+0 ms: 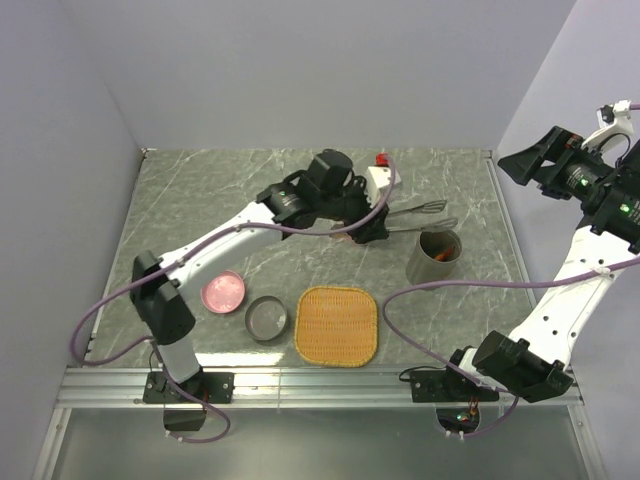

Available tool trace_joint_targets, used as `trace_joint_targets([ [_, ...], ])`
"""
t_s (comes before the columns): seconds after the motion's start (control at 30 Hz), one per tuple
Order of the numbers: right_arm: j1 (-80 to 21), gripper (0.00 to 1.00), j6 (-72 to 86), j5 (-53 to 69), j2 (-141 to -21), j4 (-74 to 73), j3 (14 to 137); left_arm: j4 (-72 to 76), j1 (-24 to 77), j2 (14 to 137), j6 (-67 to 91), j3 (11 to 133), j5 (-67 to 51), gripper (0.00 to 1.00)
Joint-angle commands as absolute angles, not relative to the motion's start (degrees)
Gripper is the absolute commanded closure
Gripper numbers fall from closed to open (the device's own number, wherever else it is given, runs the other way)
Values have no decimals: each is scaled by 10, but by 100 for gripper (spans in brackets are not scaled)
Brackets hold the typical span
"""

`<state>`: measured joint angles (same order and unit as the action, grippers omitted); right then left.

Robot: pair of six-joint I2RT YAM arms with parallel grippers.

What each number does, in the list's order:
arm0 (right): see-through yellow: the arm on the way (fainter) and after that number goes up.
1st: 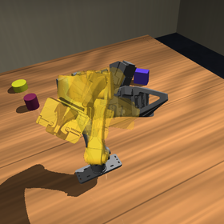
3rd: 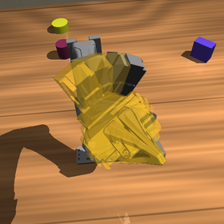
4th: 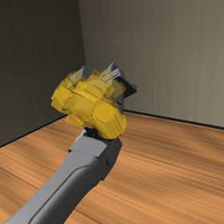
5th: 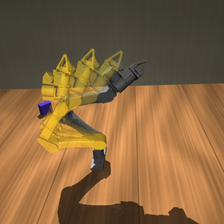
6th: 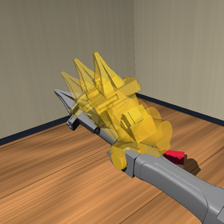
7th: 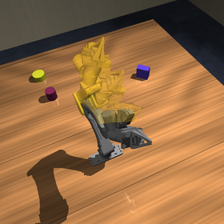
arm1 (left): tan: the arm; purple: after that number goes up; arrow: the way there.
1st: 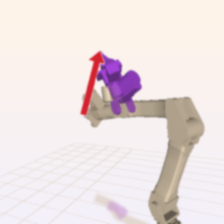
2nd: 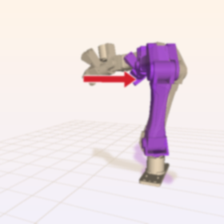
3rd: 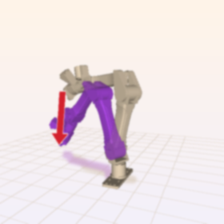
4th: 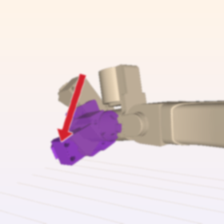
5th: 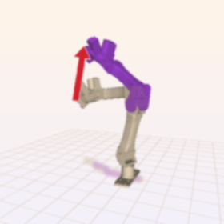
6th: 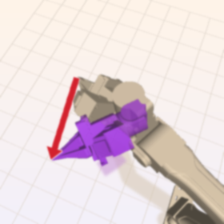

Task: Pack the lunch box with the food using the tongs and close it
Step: Place the food into the lunch box

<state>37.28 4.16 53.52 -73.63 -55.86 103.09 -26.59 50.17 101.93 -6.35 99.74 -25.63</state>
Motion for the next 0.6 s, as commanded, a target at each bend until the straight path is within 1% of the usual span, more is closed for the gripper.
trace_joint_targets([
  [0.0, 378, 0, 20, 542, -730, -571, 1054, -270, 489, 937, -64, 987, -263, 48],
  [0.1, 378, 0, 5, 542, -723, -579, 1044, -273, 465, 889, -62, 945, -265, 48],
  [0.27, 377, 0, -33, 544, -713, -601, 1014, -269, 394, 806, -52, 896, -265, 48],
  [0.37, 374, 0, -52, 542, -703, -611, 985, -264, 325, 764, -34, 869, -275, 48],
  [0.5, 369, 0, -83, 525, -679, -620, 943, -279, 207, 723, -29, 833, -281, 47],
  [0.57, 361, 0, -92, 516, -669, -621, 920, -308, 180, 710, -44, 821, -278, 47],
])
